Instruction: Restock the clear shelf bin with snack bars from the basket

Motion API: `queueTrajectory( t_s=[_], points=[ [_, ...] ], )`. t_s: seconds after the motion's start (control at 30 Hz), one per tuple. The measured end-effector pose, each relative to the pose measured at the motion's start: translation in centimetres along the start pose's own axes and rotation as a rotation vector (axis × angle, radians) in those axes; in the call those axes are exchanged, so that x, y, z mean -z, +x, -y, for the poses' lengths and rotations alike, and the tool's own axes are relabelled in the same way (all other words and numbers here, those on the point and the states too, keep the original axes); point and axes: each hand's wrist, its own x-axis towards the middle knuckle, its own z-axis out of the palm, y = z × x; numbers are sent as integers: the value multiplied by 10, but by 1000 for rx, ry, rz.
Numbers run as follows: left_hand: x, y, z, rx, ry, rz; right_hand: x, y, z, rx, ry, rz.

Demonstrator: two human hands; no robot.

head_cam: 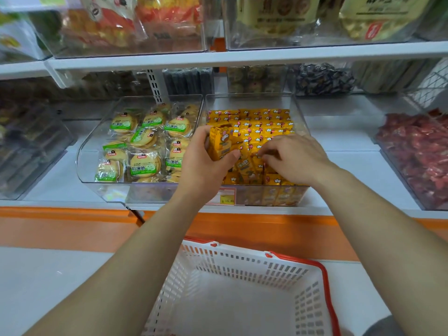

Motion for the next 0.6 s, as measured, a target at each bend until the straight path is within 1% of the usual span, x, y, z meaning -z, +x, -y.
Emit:
queueTrajectory(
  t_s=[0.1,0.2,0.37,0.53,0.6],
  points=[
    [0,0,4,-11,44,8,-4,9,5,-6,33,40],
    [-2,-3,11,11,122,64,-10,14,7,-33,44,119],
    [-3,-4,18,84,126,112,-10,20,3,-74,134,165],
    [-9,0,20,131,19,112,-17,15,7,-69,254,94],
    [-11,1,21,138,8,120,-20,13,9,-65,309,36]
  ],
)
